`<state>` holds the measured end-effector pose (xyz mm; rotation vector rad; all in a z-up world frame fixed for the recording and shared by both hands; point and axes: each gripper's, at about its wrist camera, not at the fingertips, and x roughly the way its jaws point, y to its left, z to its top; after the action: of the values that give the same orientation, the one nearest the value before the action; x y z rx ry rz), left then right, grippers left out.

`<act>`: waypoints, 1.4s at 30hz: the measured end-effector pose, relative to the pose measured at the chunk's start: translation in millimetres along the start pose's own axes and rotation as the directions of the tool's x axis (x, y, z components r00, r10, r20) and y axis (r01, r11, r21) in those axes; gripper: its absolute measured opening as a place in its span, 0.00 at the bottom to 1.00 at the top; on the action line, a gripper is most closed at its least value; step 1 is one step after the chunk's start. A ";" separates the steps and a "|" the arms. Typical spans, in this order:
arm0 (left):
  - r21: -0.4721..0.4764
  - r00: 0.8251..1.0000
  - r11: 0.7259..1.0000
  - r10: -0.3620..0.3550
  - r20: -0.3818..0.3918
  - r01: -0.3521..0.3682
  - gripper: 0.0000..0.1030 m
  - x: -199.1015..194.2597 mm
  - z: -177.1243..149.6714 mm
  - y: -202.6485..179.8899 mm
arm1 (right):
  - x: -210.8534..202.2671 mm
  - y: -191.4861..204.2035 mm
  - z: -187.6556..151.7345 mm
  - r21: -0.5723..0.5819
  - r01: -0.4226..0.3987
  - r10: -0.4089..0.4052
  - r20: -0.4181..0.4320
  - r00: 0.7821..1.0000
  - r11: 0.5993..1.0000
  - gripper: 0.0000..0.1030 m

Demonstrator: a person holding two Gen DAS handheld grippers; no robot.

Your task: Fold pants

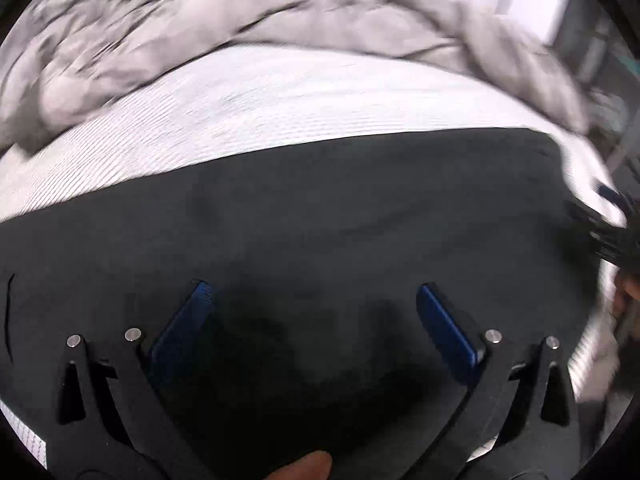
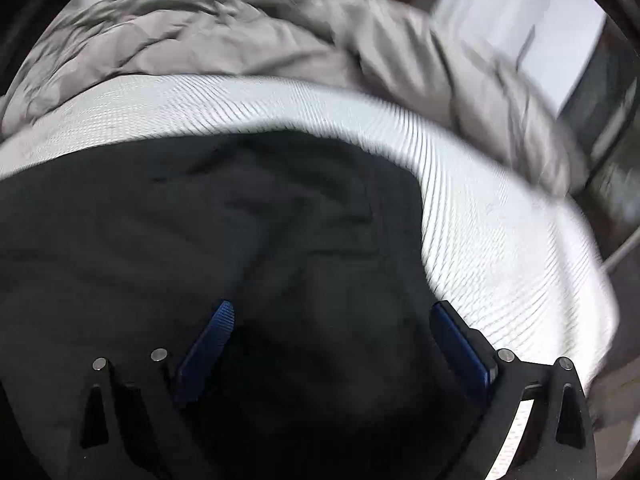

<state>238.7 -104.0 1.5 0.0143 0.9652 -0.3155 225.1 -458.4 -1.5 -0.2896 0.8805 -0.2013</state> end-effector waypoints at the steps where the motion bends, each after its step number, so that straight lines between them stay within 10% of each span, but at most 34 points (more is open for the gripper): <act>1: 0.029 1.000 0.999 -0.018 0.002 0.018 0.99 -3.2 -2.3 -14.5 | -21.2 7.7 -1.8 -0.026 -0.033 0.035 0.051 0.998 0.999 0.97; 7: 0.141 0.989 0.984 -0.097 -0.113 0.113 0.99 20.6 -23.5 -51.4 | -44.4 60.4 2.9 -0.155 -0.392 0.402 0.042 0.915 0.907 0.97; 11: 0.143 0.992 0.986 -0.067 -0.103 0.082 0.99 6.5 -37.1 -23.5 | -17.3 80.4 -21.3 -0.332 -0.310 0.310 -0.055 0.949 0.891 0.97; 16: 0.088 0.997 0.996 0.000 -0.081 0.007 0.99 -12.7 -52.6 27.6 | -7.1 7.4 -33.4 -0.177 -0.325 0.322 -0.047 0.946 0.929 0.95; 18: 0.078 0.997 0.997 0.006 -0.073 0.000 0.99 -19.1 -52.5 31.1 | -9.2 -8.0 -41.8 -0.191 -0.183 0.186 -0.004 0.983 0.964 0.98; 22: 0.141 0.994 0.984 -0.108 -0.029 0.112 0.99 -39.9 -50.3 -2.0 | -14.9 -21.1 -37.6 -0.122 -0.179 0.181 0.004 0.983 0.976 0.98; 27: 0.228 0.978 0.952 -0.188 -0.094 0.204 0.99 -26.0 -51.2 -61.0 | -49.5 42.2 -21.5 -0.196 -0.394 0.411 0.052 0.910 0.898 0.98; 31: 0.281 0.984 0.949 -0.106 -0.140 0.142 0.99 -8.9 -63.2 -70.9 | -46.2 91.7 -21.5 -0.228 -0.522 0.534 -0.009 0.846 0.822 0.98; 37: 0.245 0.988 0.962 -0.094 -0.124 0.122 0.99 -21.1 -76.7 -31.5 | -35.6 52.8 -36.4 -0.358 -0.303 0.318 -0.016 0.948 0.883 0.98; 39: 0.227 0.988 0.966 -0.093 -0.125 0.120 0.99 -23.8 -77.7 -23.4 | -23.1 -2.5 -38.4 -0.275 -0.136 0.143 0.004 0.990 0.952 0.98; 42: 0.220 0.988 0.971 -0.069 -0.136 0.098 0.99 -17.6 -72.0 -11.1 | 14.6 -89.4 -45.8 0.016 -0.003 0.004 -0.085 0.996 1.000 0.98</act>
<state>168.3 -99.1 -24.0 0.2049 1.0539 -0.5061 193.5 -554.5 -10.1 -0.2666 0.9637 -0.2188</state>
